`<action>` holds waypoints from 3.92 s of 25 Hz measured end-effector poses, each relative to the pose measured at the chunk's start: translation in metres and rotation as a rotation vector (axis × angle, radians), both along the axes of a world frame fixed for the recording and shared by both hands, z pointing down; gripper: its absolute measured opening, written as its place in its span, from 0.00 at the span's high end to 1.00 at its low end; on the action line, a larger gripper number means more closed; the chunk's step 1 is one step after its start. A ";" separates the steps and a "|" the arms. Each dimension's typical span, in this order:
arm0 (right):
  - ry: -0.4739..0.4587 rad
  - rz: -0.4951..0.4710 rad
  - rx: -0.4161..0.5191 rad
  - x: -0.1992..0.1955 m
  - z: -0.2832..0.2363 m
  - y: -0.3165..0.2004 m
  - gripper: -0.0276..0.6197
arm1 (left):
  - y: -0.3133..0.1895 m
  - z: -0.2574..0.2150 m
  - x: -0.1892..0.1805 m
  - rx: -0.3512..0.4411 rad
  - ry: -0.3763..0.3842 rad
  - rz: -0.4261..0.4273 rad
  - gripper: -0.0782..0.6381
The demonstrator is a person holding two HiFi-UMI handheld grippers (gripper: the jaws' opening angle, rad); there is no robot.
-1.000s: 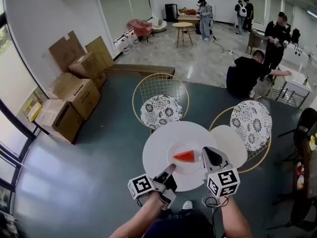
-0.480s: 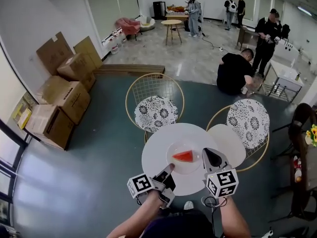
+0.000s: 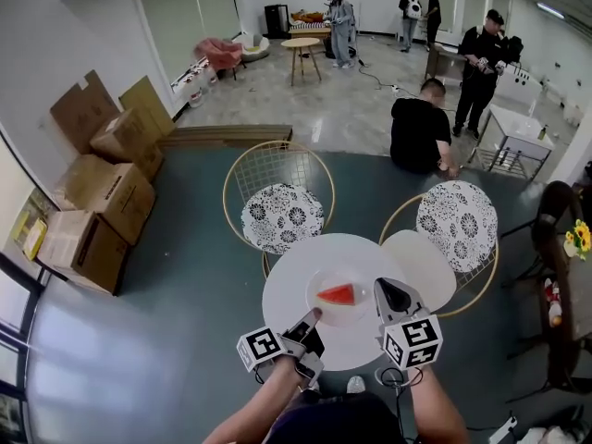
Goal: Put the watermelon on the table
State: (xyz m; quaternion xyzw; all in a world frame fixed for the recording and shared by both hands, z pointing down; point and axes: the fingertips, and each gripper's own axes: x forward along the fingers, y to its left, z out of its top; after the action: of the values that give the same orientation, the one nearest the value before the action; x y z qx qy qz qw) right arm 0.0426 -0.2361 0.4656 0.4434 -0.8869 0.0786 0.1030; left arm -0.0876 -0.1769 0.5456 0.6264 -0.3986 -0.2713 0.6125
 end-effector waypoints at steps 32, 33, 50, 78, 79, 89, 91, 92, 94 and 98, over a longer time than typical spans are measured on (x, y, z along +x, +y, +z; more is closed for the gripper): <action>0.122 0.081 -0.278 0.010 0.124 -0.029 0.95 | -0.057 0.183 0.011 -0.206 -0.046 0.065 0.87; 0.125 0.084 -0.283 0.011 0.125 -0.029 0.95 | -0.059 0.186 0.013 -0.210 -0.044 0.069 0.87; 0.136 0.151 -0.337 0.045 0.137 -0.018 0.95 | -0.075 0.214 0.031 -0.274 -0.087 0.115 0.87; 0.123 0.151 -0.341 0.054 0.134 -0.004 0.95 | -0.067 0.234 0.039 -0.298 -0.842 0.437 0.75; 0.123 0.153 -0.342 0.054 0.134 -0.003 0.95 | -0.067 0.234 0.039 -0.292 -0.870 0.450 0.75; 0.121 0.162 -0.322 0.059 0.125 0.004 0.95 | -0.063 0.223 0.029 -0.221 -1.076 0.484 0.70; 0.116 0.159 -0.316 0.057 0.124 0.005 0.95 | -0.064 0.213 0.024 -0.192 -1.101 0.467 0.70; 0.112 0.157 -0.314 0.056 0.123 0.006 0.95 | -0.064 0.206 0.023 -0.167 -1.111 0.460 0.70; 0.101 0.151 -0.309 0.053 0.120 0.008 0.95 | -0.064 0.188 0.022 -0.099 -1.108 0.449 0.70; 0.071 0.136 -0.286 0.046 0.112 0.010 0.95 | -0.060 0.145 0.032 0.073 -1.016 0.437 0.70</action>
State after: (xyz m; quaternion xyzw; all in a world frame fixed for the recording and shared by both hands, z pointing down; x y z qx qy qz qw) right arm 0.0883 -0.2265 0.5778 0.4857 -0.8305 0.1949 0.1908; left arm -0.0552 -0.2372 0.6903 0.7675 -0.4951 0.1848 0.3629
